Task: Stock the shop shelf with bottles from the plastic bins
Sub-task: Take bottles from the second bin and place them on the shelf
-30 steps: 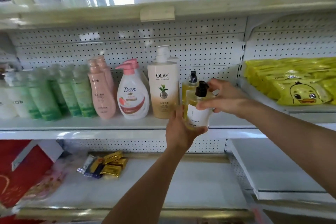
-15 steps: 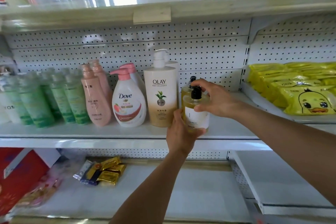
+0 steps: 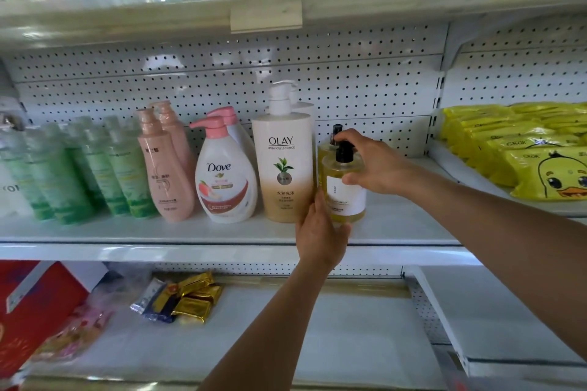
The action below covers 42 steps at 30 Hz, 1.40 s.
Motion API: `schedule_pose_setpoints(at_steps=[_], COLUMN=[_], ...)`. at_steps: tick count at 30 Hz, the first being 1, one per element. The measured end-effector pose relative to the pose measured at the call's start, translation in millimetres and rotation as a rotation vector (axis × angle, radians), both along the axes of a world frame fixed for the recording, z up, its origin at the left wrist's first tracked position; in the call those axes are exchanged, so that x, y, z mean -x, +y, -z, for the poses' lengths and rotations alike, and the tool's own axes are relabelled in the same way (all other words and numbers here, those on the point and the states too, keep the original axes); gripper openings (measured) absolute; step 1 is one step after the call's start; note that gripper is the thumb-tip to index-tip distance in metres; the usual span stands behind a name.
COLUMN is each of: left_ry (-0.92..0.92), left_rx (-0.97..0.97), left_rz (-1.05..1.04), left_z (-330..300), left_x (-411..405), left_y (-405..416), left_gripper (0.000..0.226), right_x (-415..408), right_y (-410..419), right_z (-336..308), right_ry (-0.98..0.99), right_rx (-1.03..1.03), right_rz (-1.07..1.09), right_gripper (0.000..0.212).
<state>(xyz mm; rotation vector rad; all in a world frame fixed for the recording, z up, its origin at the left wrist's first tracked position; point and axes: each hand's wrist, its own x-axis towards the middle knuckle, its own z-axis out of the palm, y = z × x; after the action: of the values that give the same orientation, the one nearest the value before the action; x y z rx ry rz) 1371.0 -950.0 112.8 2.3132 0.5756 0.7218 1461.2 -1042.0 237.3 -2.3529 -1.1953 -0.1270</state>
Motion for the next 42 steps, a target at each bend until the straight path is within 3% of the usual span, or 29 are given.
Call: schedule_pose_setpoints(at_steps=[12, 18, 22, 25, 32, 42], left_ry=[0.079, 0.035, 0.025, 0.043, 0.07, 0.343], left_rx=[0.02, 0.123, -0.066, -0.156, -0.252, 0.07], left_rz=[0.05, 0.085, -0.032, -0.028, 0.008, 0.122], left_z=[-3.9, -15.0, -19.3, -20.8, -10.8, 102.1], left_x=[1.2, 9.1, 29.8, 50.5, 105.3, 181.6], left_y=[2.9, 2.0, -0.7, -5.7, -5.4, -22.2], left_gripper=[0.084, 0.075, 0.051, 0.035, 0.027, 0.023], right_x=[-5.3, 10.6, 32.8, 53.3, 103.0, 170.9], right_y=[5.5, -4.8, -24.6, -39.5, -67.0, -97.3], right_z=[3.6, 7.3, 16.6, 24.3, 61.0, 189.5], right_ry=[0.016, -0.045, -0.254, -0.307, -0.268, 0.073], right_rx=[-0.014, -0.021, -0.038, 0.023, 0.139, 0.305], right_rz=[-0.017, 0.06, 0.23, 0.251, 0.239, 0.172], right_gripper=[0.07, 0.08, 0.049, 0.032, 0.031, 0.027])
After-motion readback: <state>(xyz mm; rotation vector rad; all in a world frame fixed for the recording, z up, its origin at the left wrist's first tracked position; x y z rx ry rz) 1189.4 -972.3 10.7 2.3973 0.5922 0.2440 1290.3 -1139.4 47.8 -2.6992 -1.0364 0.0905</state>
